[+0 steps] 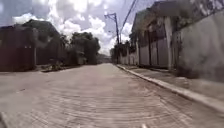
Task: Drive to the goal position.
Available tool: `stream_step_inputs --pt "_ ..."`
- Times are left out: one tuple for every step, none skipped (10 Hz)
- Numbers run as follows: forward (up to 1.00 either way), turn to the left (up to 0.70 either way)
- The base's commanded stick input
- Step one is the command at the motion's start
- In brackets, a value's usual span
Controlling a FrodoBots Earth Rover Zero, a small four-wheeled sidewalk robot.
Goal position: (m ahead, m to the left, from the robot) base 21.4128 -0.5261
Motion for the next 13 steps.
stream_step_inputs --pt "1.0 0.0" --pt "1.0 0.0" --pt "1.0 0.0" --pt "1.0 0.0" --pt "1.0 0.0" --pt "1.0 0.0" --pt "1.0 0.0" --pt "1.0 0.0" --pt "1.0 0.0" --pt "1.0 0.0" --pt "1.0 0.0" --pt "1.0 0.0" --pt "1.0 0.0"
